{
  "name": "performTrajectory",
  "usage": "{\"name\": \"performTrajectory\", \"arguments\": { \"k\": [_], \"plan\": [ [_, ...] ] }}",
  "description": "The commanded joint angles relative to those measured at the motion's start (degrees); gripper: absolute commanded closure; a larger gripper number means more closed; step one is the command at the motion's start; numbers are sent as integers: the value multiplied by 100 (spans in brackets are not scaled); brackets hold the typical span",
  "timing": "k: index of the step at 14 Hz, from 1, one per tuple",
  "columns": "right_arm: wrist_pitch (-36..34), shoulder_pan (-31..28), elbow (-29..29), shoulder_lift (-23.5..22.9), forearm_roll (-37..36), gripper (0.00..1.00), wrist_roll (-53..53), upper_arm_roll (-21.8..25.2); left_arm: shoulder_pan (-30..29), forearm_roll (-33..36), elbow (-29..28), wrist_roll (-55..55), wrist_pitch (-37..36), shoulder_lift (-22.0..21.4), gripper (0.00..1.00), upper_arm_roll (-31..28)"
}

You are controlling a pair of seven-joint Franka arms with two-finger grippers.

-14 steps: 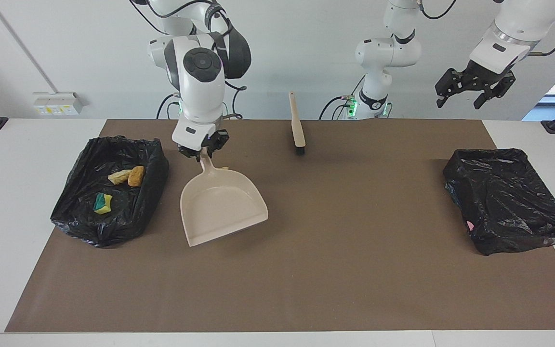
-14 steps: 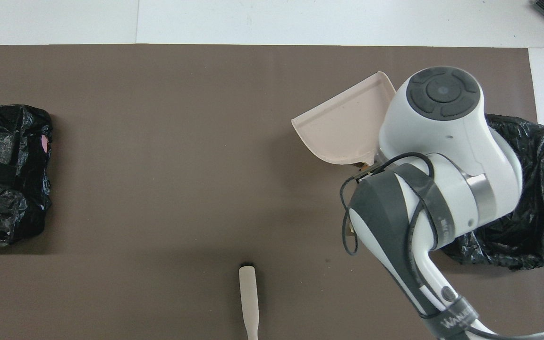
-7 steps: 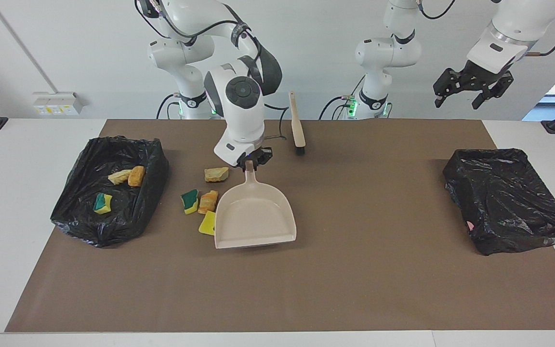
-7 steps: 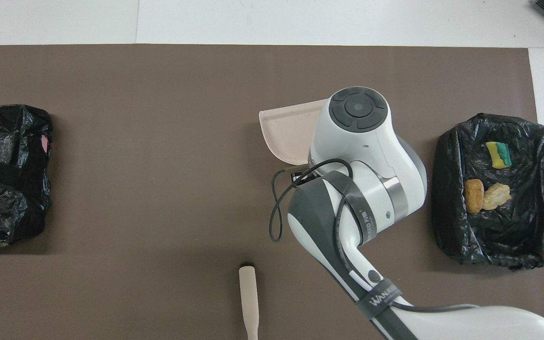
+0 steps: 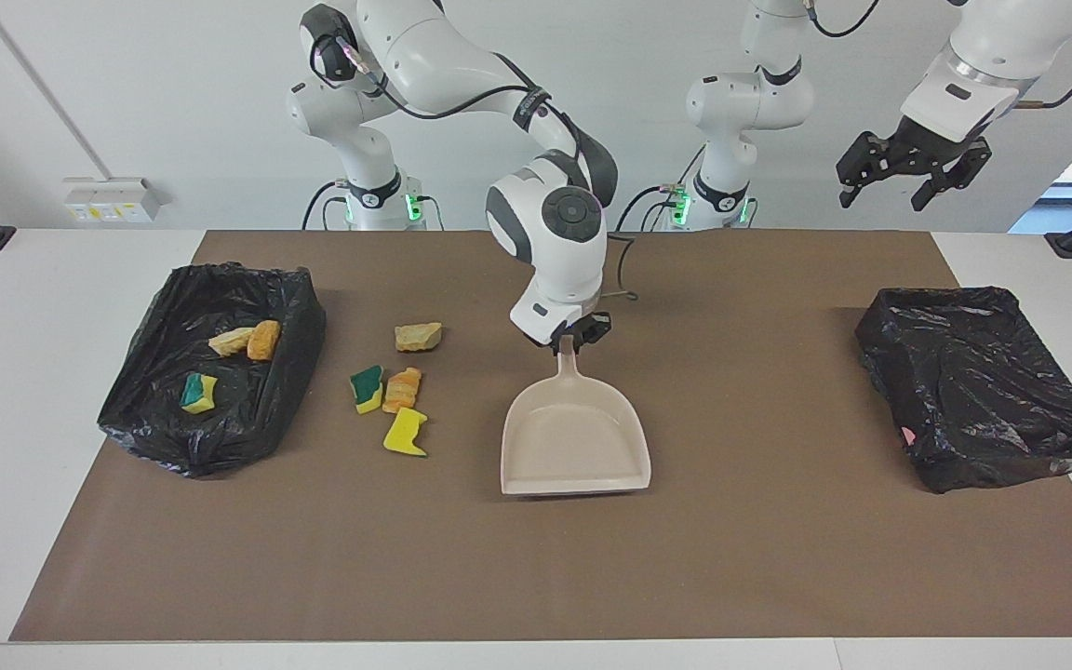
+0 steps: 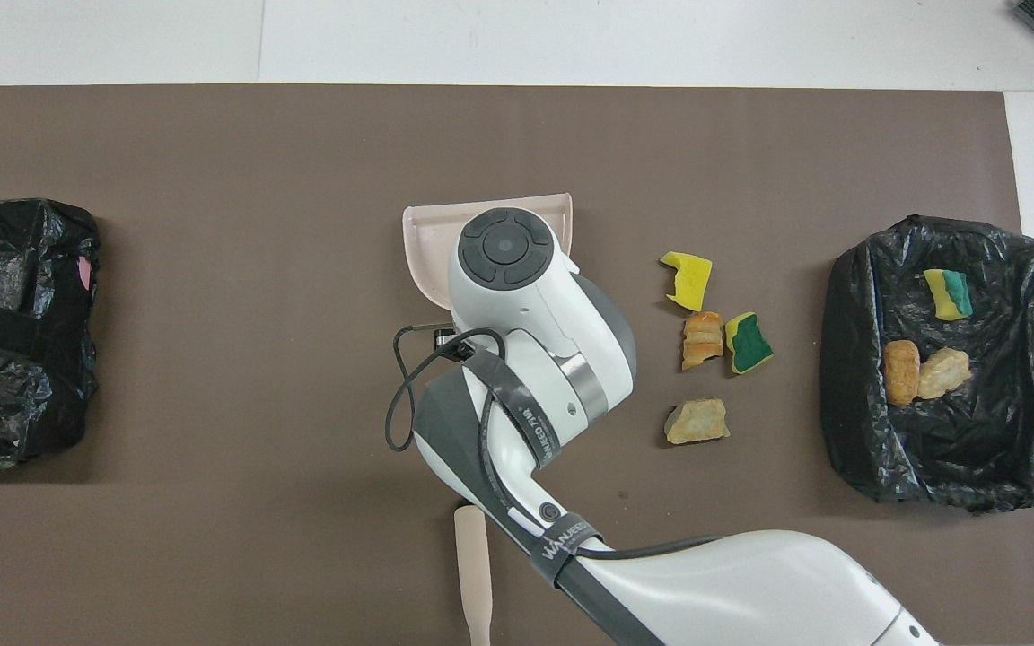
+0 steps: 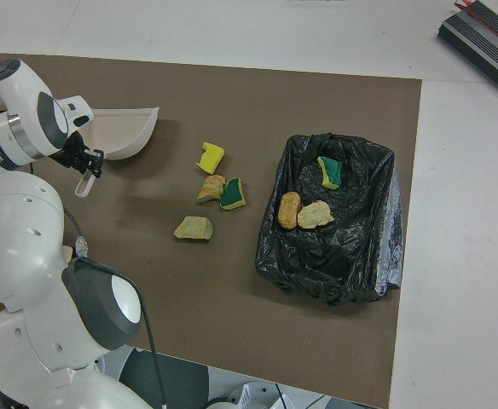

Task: Sweep and dump trash in bin
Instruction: 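Bring the empty dustpan back to the table center with the right gripper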

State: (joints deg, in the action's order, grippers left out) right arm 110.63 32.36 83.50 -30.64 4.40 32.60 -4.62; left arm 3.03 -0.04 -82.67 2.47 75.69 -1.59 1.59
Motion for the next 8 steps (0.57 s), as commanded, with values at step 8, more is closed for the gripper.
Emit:
{"name": "performTrajectory", "arguments": {
  "k": [8],
  "plan": [
    [406,42,-194,-329,510,100,449,-47,-5,-5,-21,8,43,-61,0,8]
  ]
}}
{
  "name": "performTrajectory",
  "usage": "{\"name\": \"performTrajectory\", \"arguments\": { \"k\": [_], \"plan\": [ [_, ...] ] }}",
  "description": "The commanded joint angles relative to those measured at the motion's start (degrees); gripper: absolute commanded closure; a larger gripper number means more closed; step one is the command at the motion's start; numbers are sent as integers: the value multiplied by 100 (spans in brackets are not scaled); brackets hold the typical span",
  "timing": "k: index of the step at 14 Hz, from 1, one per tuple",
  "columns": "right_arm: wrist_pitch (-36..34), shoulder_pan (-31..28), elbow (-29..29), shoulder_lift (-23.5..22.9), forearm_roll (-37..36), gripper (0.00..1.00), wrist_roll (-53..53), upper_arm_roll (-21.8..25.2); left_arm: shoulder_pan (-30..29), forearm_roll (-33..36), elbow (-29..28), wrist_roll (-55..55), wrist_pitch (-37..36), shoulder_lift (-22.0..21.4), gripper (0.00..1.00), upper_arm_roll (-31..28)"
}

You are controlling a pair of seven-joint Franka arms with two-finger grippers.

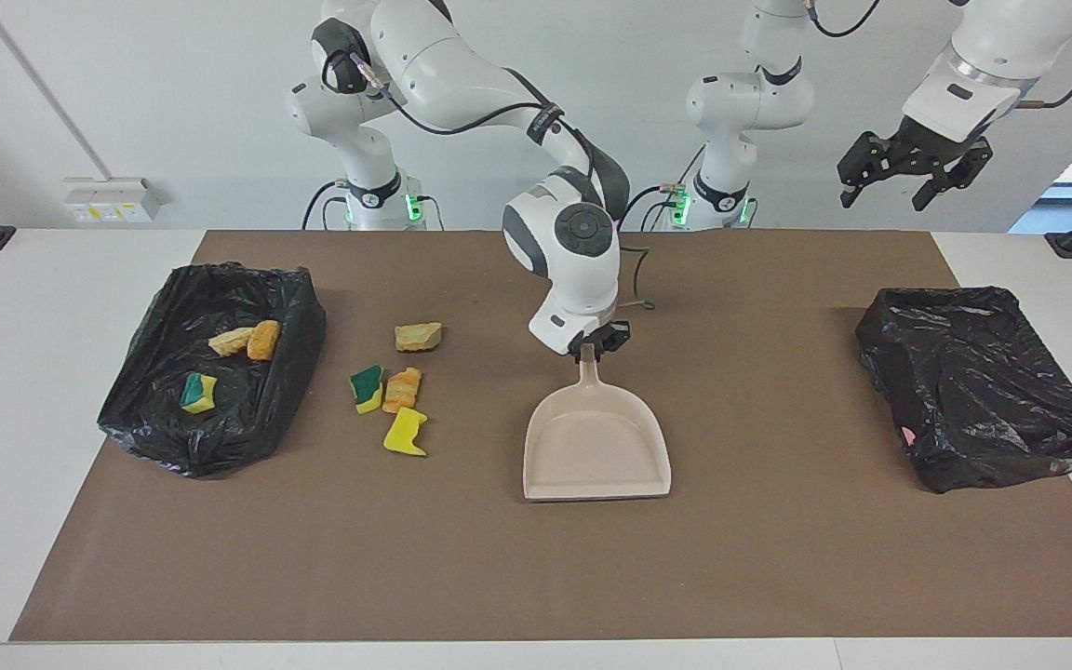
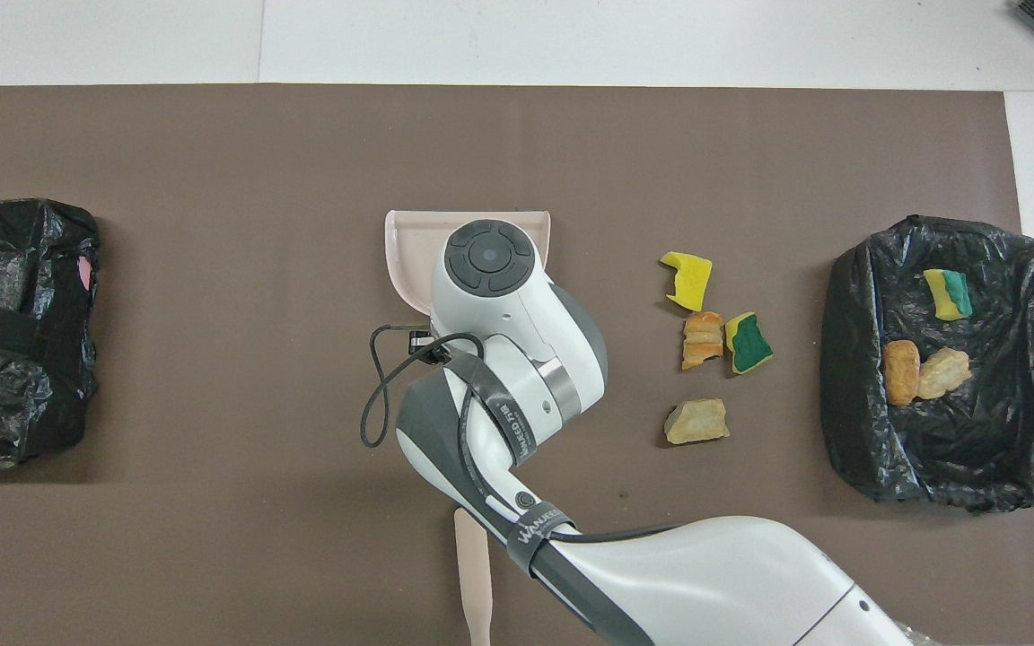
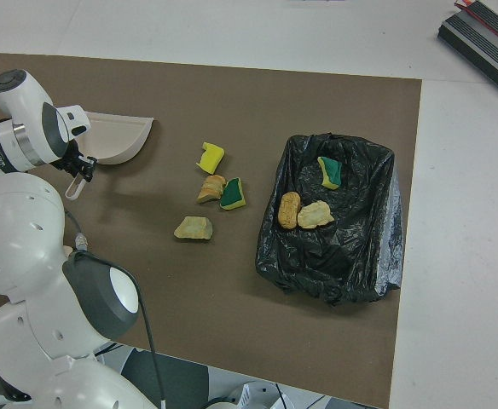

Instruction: Sweep and dump trash in bin

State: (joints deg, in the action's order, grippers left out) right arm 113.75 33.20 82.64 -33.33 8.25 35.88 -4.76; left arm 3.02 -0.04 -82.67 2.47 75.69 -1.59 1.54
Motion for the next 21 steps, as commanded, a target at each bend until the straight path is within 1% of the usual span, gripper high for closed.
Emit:
{"name": "performTrajectory", "arguments": {
  "k": [1,2,3,4,6,8,10,11,14,16,18,20,21],
  "plan": [
    [103,-25,-99,-60,116,94,112,-25,-4,-5,-21,8,42,-61,0,21],
    [103,-16,-82,-51,116,70,94,-25,-4,-5,-30,52,51,-61,0,13],
    [103,-16,-47,-42,116,31,33,-25,-38,-5,-21,61,51,-61,0,13],
    [103,-16,-46,-25,116,0,-54,-34,-65,4,-21,61,77,-61,0,4],
    [147,-33,-46,124,195,0,-82,-34,-74,4,-38,44,270,-52,0,-5],
    [-80,-85,110,370,221,0,-64,-34,-57,13,-179,43,376,-87,0,-5],
    [-388,-86,147,572,212,0,-64,-25,-21,13,-284,26,648,-78,0,13],
    [-493,-86,225,747,212,0,-64,-25,5,4,-389,26,779,-78,0,30],
    [-879,-156,769,1546,221,0,-73,-34,49,-14,-618,-9,1254,44,0,136],
    [-1380,-165,1051,2004,221,0,-90,-34,207,-14,-1187,-35,1928,80,0,389],
    [-1924,-139,1253,2391,230,0,-230,-34,207,-14,-1549,-412,2571,141,0,618],
    [-2234,-60,1612,2777,230,0,-240,-43,260,-14,-1585,-658,2871,395,0,890],
    [-2209,97,1954,3006,239,0,-231,-43,260,-14,-1585,-851,3003,535,0,1066]
  ]
}}
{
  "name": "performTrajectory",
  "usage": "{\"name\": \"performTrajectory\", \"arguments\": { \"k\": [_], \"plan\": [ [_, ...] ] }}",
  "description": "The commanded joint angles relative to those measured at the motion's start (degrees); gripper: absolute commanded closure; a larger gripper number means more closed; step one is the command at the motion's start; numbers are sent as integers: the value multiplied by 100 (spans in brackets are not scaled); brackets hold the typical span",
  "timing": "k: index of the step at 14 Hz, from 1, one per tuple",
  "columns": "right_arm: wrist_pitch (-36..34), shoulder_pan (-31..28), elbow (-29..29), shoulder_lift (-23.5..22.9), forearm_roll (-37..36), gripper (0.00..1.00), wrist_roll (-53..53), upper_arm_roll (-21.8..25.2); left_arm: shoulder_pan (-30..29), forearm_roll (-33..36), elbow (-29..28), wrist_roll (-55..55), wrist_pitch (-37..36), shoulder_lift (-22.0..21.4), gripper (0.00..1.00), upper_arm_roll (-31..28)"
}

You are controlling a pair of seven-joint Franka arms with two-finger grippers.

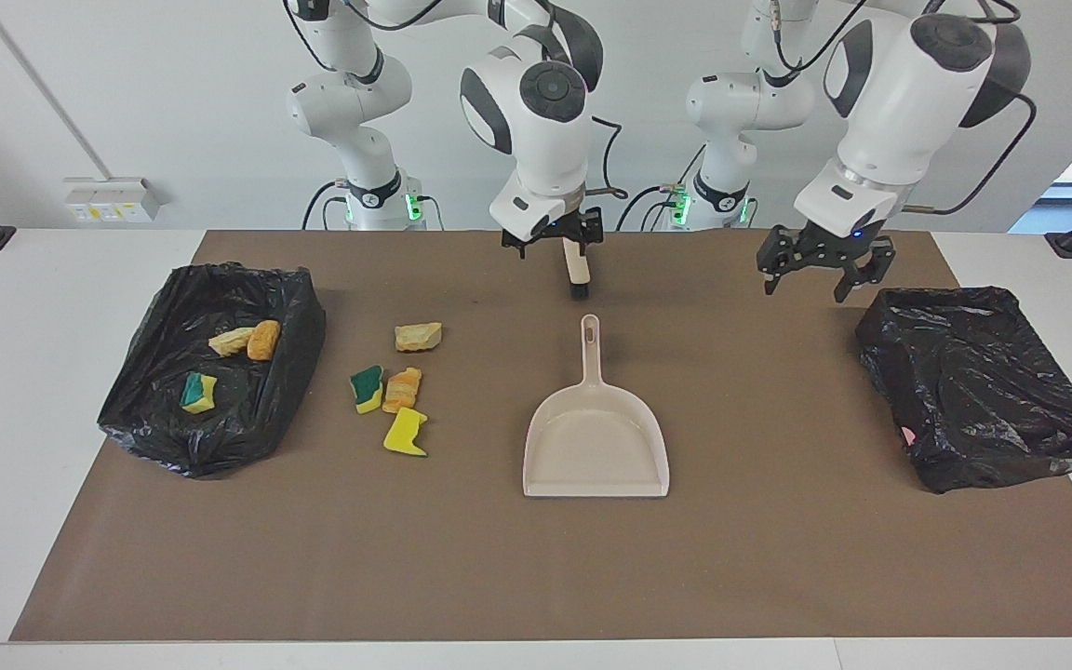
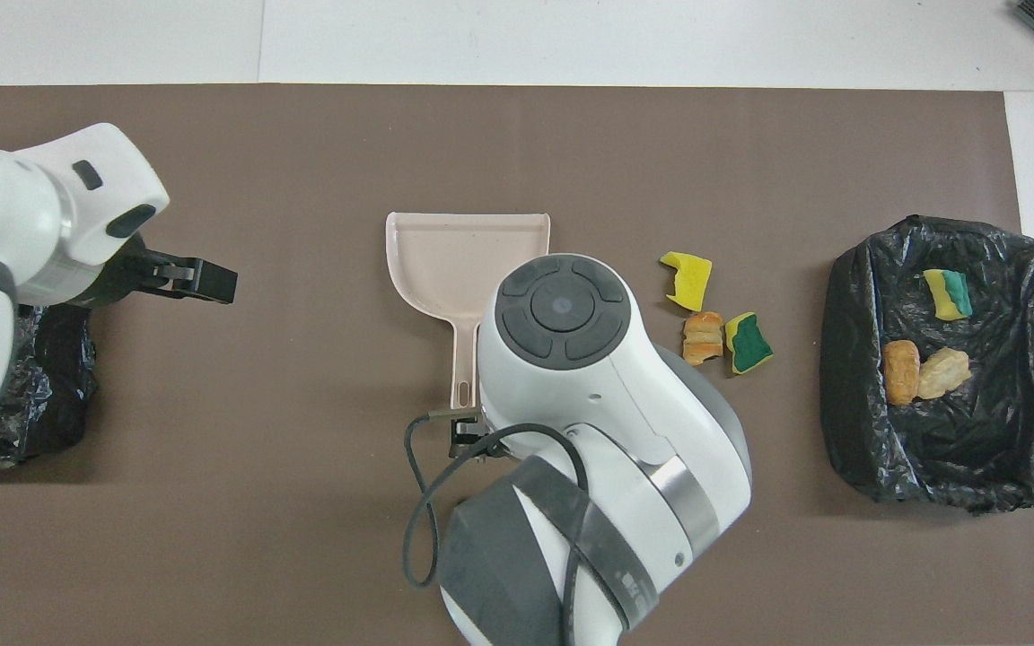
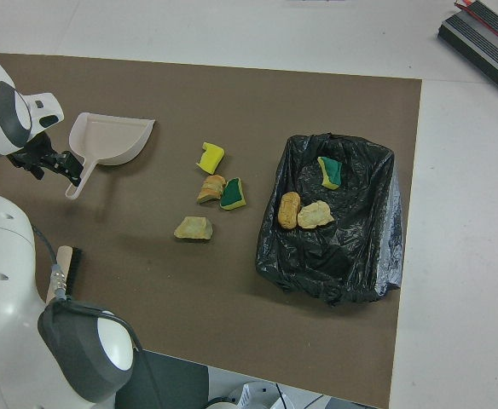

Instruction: Sweep and dump trash in bin

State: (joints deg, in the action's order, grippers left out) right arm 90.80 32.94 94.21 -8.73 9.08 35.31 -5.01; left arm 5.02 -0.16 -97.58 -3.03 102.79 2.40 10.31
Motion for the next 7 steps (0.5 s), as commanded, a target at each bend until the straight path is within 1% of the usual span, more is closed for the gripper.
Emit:
{"name": "performTrajectory", "arguments": {
  "k": [1,3,5,6,7],
  "plan": [
    [183,282,1166,783,269,0,-138,-17,61,7,-103,-573,373,251,0,382],
    [594,449,1922,1240,497,0,-68,-17,183,86,-112,-1126,697,542,0,708],
    [1262,643,2844,1785,752,0,-50,-17,455,365,-112,-1681,952,866,0,770],
    [1413,722,3066,1935,910,0,2,-17,526,507,-112,-1927,1084,1016,0,901],
    [1441,784,3138,1937,1033,0,159,-17,535,525,-121,-2199,1173,1130,0,1024]
  ]
}}
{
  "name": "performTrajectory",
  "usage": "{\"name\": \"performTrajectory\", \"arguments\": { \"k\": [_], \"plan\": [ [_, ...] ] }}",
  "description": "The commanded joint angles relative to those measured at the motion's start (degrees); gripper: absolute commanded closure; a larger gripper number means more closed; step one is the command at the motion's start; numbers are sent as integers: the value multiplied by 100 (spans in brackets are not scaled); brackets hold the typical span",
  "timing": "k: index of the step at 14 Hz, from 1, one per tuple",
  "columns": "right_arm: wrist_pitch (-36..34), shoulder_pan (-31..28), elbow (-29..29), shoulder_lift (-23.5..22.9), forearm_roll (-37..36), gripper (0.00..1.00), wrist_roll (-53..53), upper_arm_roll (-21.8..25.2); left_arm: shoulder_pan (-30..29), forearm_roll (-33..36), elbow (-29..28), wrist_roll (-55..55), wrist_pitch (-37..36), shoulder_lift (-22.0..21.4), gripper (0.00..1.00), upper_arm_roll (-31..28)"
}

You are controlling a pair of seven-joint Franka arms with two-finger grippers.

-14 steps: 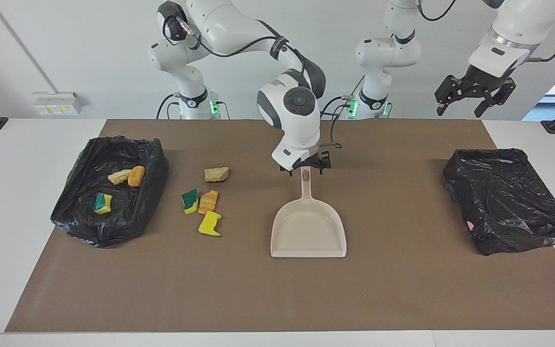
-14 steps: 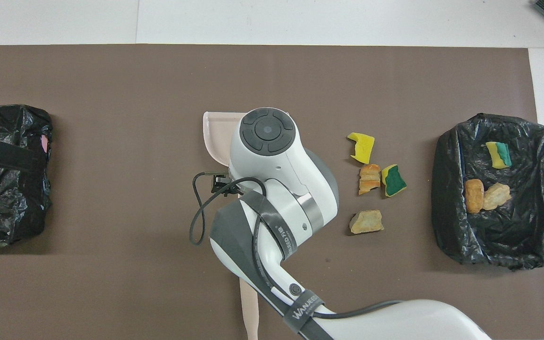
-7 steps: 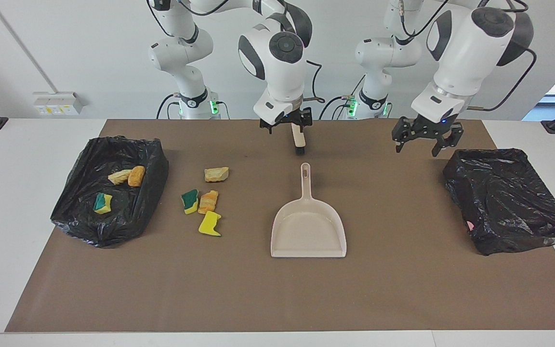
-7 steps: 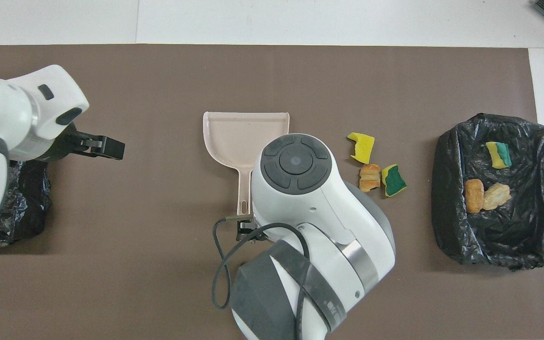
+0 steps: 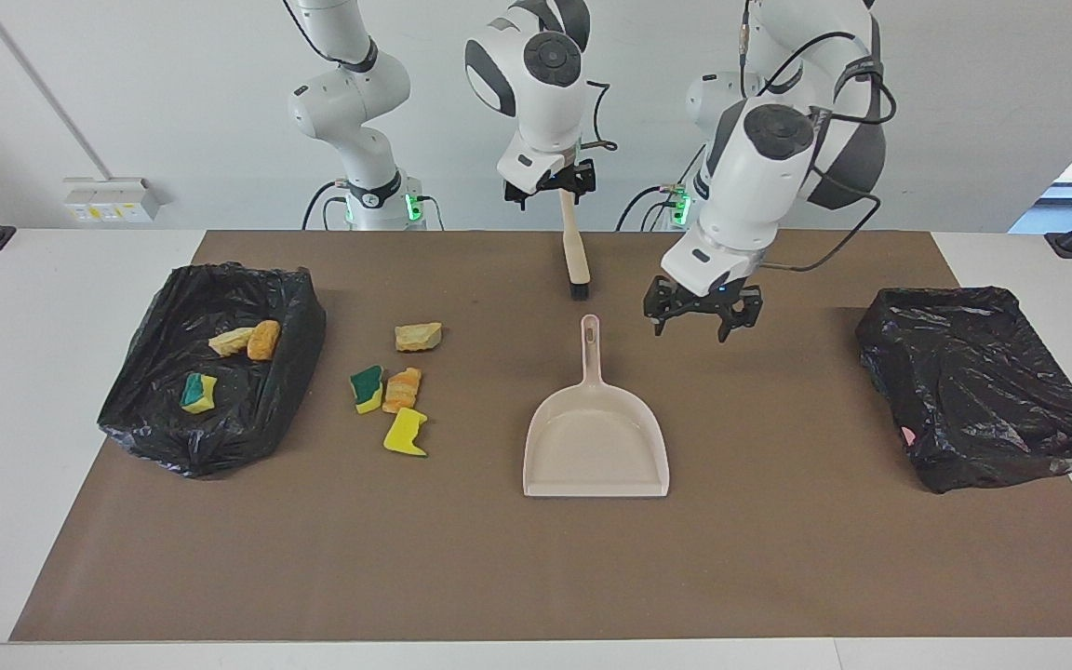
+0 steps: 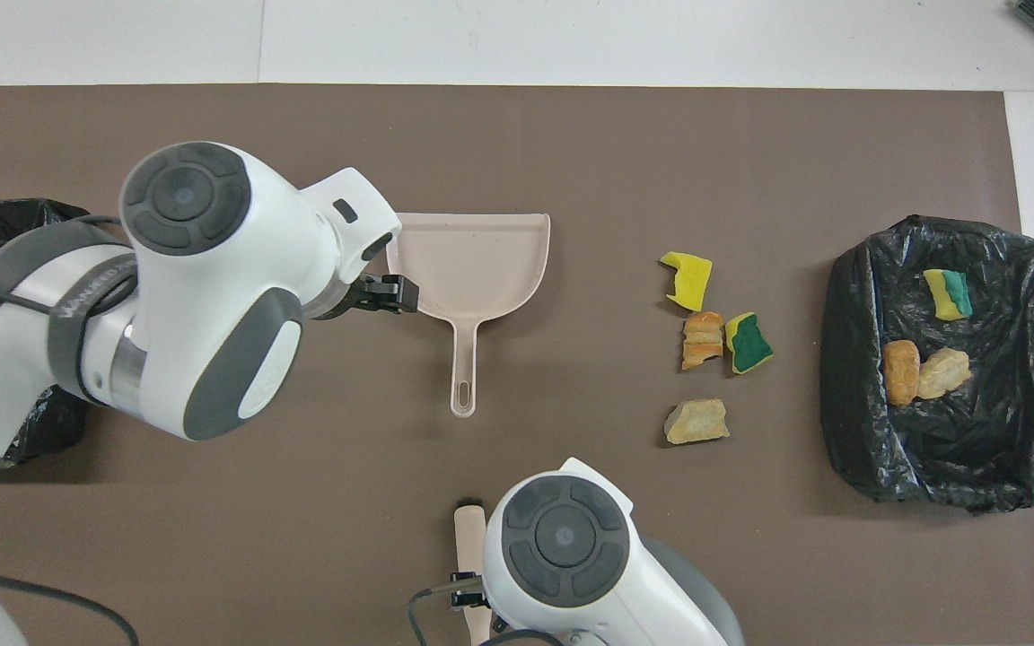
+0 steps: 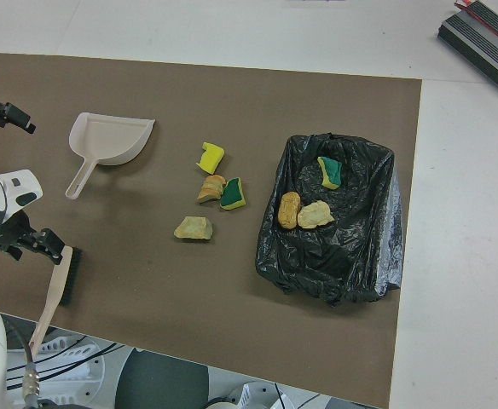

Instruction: Sweep and dump trash in bin

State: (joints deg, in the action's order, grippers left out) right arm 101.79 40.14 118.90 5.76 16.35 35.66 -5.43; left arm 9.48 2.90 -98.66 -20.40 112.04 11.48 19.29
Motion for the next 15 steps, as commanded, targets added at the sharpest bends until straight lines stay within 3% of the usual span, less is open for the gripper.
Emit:
{"name": "performTrajectory", "arguments": {
  "k": [1,7,10,15],
  "plan": [
    [411,290,756,461,308,0,360,25,107,229,-13,-691,335,354,0,223],
    [1412,1091,1398,330,325,0,941,16,379,422,-293,-1343,995,786,0,400],
    [1957,1495,1530,-56,325,0,1292,16,502,808,-373,-1719,1318,1092,0,435],
    [2363,1690,1785,-216,343,0,1426,7,476,861,-364,-1757,1417,1138,0,453]
  ]
}}
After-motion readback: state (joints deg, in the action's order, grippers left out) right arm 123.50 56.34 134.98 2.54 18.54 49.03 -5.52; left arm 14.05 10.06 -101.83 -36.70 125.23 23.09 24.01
